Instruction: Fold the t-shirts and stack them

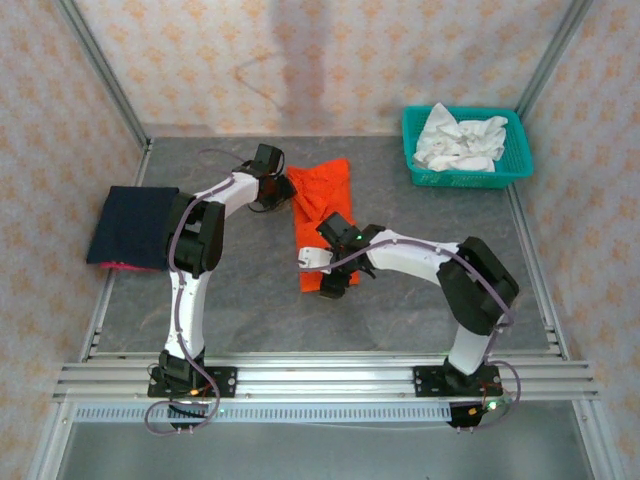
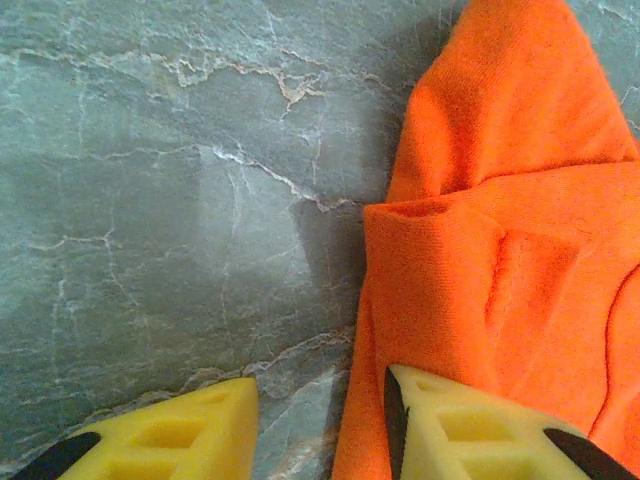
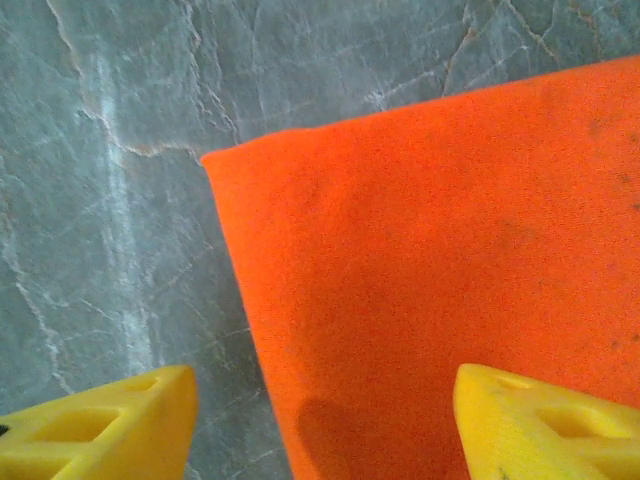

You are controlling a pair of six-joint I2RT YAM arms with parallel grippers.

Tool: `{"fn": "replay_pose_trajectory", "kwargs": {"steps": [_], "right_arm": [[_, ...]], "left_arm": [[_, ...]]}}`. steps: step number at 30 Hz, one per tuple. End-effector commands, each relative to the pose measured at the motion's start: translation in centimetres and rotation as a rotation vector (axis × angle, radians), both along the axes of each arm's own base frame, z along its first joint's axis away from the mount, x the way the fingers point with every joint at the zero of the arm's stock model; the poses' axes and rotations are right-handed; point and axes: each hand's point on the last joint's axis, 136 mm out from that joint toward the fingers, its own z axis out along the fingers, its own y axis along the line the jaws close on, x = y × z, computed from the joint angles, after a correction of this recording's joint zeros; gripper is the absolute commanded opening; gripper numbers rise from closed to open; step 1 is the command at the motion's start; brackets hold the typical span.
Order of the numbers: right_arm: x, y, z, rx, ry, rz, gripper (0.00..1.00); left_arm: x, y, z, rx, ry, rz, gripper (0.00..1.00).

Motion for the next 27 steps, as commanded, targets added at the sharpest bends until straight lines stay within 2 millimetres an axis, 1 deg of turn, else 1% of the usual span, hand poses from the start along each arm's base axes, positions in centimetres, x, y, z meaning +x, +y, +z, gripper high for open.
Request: {"fn": "replay_pose_trajectory", "kwargs": {"steps": [1, 11, 15, 16, 19, 24, 27], "right_arm": [[0.8, 0.2, 0.4, -0.029, -0.029, 0.024, 0.64], [0.4, 0.3, -1.0, -0.047, 0.008, 0.046, 0.62], [0.1, 0.1, -2.1, -0.072, 0.035, 0.049, 0.62], [0.3, 0.1, -2.3, -0.08, 0.031, 0.042, 0.62], [0.7, 0.1, -2.7, -0.089, 0.022, 0.033, 0.56], [1.4, -0.3, -3.6, -0.125, -0.005, 0.015, 0.52], [1.7, -0.4, -3.9, -0.135, -0.012, 0.007, 0.44]], "left_arm": [[-2.0, -1.5, -2.6, -0.021, 0.106, -0.062, 0.38], [-1.9, -1.5, -3.0, -0.029, 0.115, -0.056, 0.38], [-1.9, -1.5, -3.1, -0.036, 0.116, -0.055, 0.38], [-1.8, -1.5, -3.0, -0.038, 0.115, -0.054, 0.38], [-1.9, -1.6, -3.1, -0.037, 0.116, -0.056, 0.38], [-2.0, -1.7, -3.2, -0.046, 0.119, -0.056, 0.39], [-2.0, -1.7, -3.3, -0.049, 0.12, -0.056, 0.38]]}}
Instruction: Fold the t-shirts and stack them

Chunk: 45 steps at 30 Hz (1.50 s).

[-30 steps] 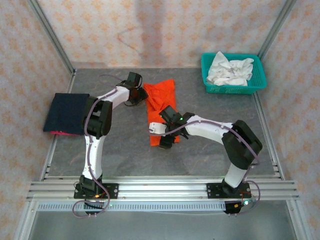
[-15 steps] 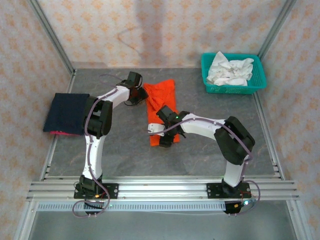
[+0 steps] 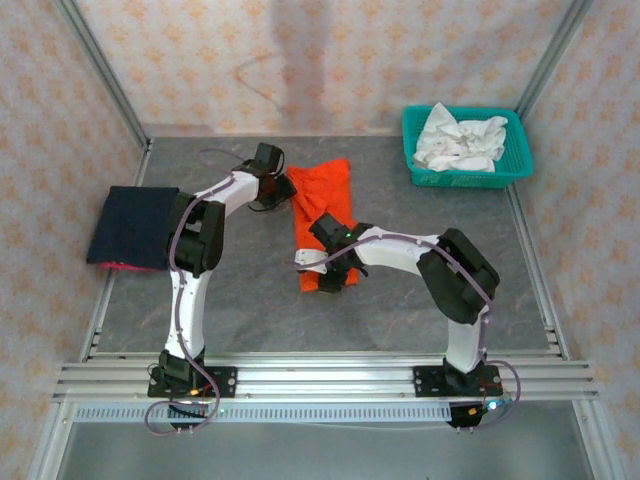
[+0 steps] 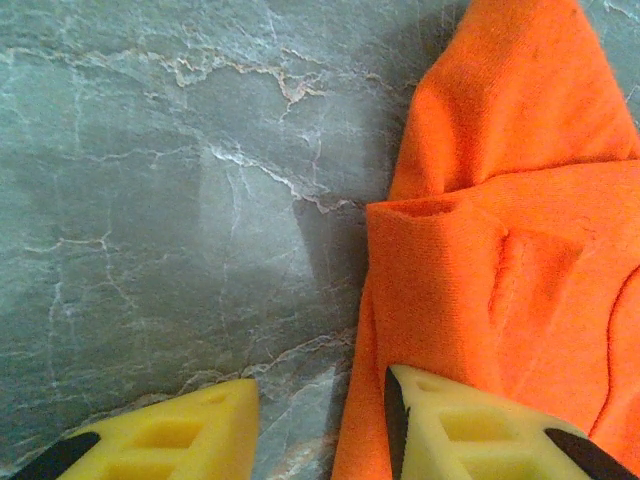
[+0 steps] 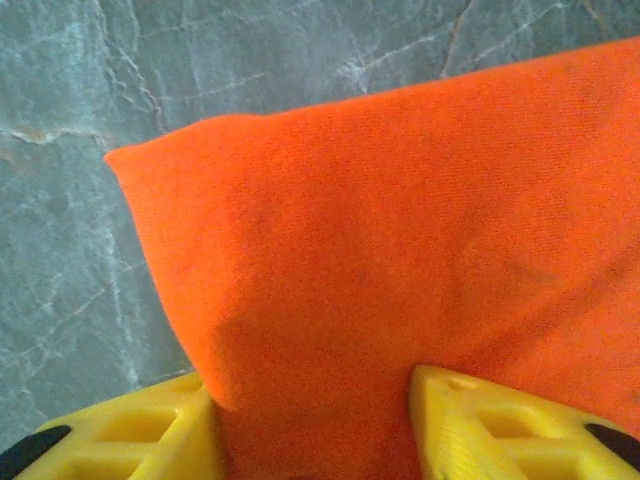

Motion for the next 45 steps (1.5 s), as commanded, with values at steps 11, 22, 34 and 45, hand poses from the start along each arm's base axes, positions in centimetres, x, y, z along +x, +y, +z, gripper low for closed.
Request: {"fn": "replay_pose_trajectory", "kwargs": {"steps": [11, 22, 34, 45], "right_arm": [[-1.3, -0.5, 0.8, 0.009, 0.027, -0.025, 0.01], [-5.1, -2.1, 2.8, 0.05, 0.108, -0.077, 0.0], [-7.4, -3.3, 5.5, 0.124, 0.154, -0.162, 0.0], [-6.8, -2.9, 5.7, 0.124, 0.141, -0.17, 0.0]], "left_arm": [[-2.2, -1.6, -3.0, -0.04, 0.103, -0.055, 0.39], [-3.0, -1.6, -0.8, -0.059, 0.061, -0.05, 0.59], [-6.6, -4.6, 1.4, -0.166, 0.028, -0.078, 0.55], [-10.6, -6.4, 1.0, -0.176, 0.064, -0.123, 0.41]]}}
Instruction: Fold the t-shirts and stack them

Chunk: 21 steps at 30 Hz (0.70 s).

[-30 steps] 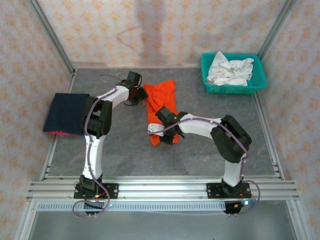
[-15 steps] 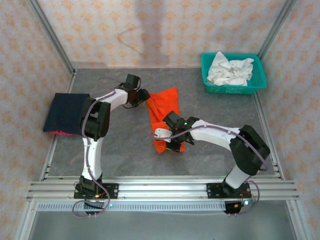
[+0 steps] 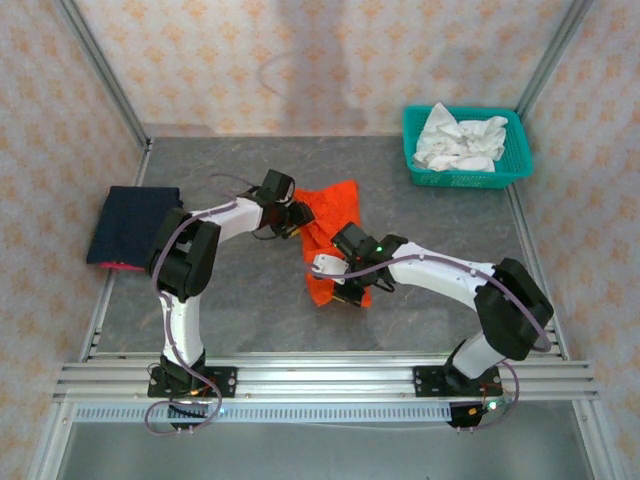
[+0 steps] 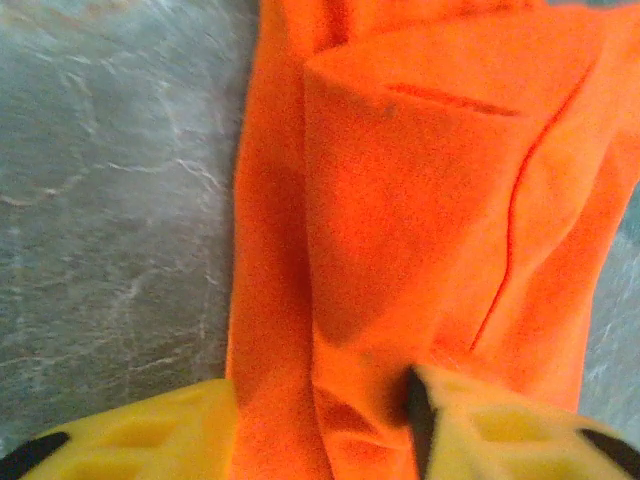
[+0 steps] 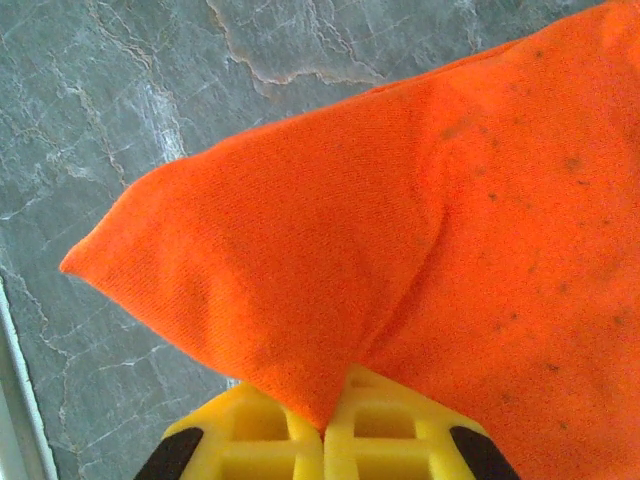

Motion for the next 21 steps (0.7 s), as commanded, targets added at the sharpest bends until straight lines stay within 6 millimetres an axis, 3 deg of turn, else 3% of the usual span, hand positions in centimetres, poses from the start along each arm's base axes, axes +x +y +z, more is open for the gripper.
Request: {"fn": "replay_pose_trajectory", "kwargs": {"steps": [1, 11, 16, 21], "right_arm": [[-0.4, 0.2, 0.8, 0.009, 0.012, 0.003, 0.0], [0.1, -0.5, 4.6, 0.047, -0.051, 0.045, 0.0], [1.7, -0.6, 6.7, 0.056, -0.055, 0.054, 0.0], [5.1, -1.3, 7.7, 0.005, -0.059, 0.066, 0.0]], "left_arm": [[-0.8, 0.0, -0.5, -0.005, 0.024, -0.001, 0.37], [-1.6, 0.5, -1.9, 0.023, 0.055, -0.008, 0.13], [-1.7, 0.4, -2.1, 0.039, 0.054, -0.052, 0.06], [-2.0, -0.1, -2.8, 0.014, 0.067, -0.081, 0.04]]}}
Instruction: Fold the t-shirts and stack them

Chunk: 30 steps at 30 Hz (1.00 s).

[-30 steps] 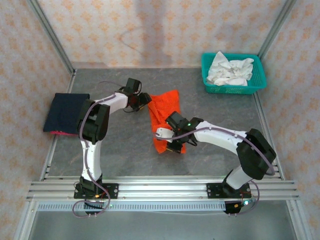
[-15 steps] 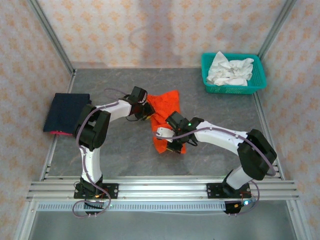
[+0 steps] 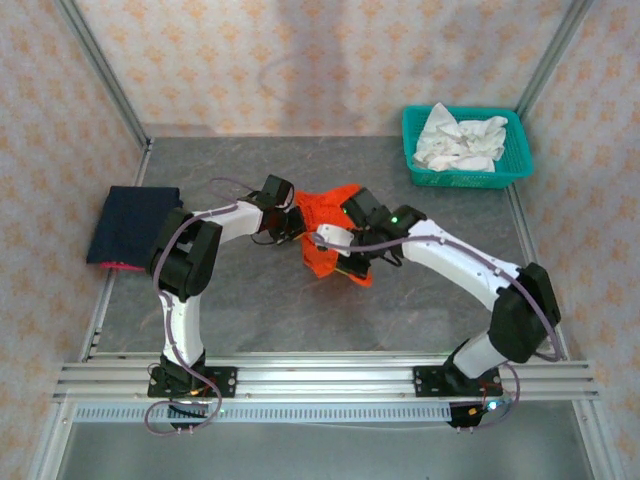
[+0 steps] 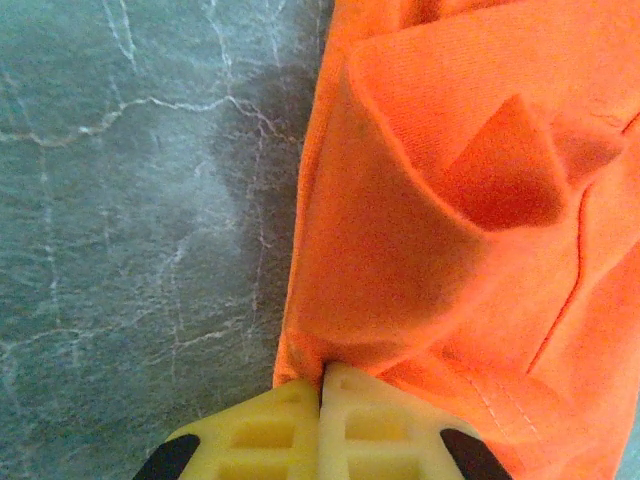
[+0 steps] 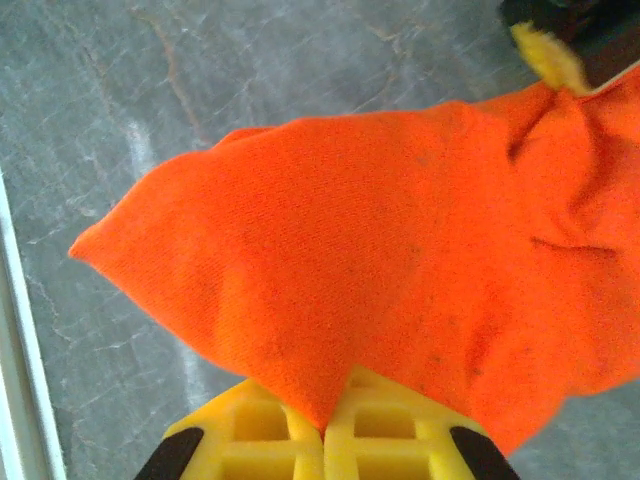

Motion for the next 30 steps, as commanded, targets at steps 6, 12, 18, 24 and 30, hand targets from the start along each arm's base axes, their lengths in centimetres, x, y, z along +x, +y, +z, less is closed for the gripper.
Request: {"fn": "replay_pose_trajectory", "kwargs": {"steps": [6, 12, 18, 24, 30], "right_arm": [[5.2, -1.1, 0.4, -0.076, 0.017, 0.051, 0.0], [8.1, -1.6, 0.7, -0.126, 0.011, 0.072, 0.0], [6.4, -2.2, 2.0, -0.118, 0.035, 0.101, 0.0], [2.9, -2.6, 2.8, -0.103, 0.046, 0.122, 0.0], [1.8, -2.3, 3.3, -0.072, 0.022, 0.141, 0.0]], "left_arm": [[-1.1, -0.7, -2.0, -0.028, 0.056, -0.061, 0.0], [-1.7, -0.6, -2.0, -0.045, 0.075, -0.09, 0.0], [-3.3, -0.6, -1.7, -0.037, 0.116, -0.168, 0.0], [-5.2, -0.8, -1.9, -0.052, 0.159, -0.222, 0.0], [-7.2, -1.5, -1.9, -0.07, 0.201, -0.284, 0.0]]}}
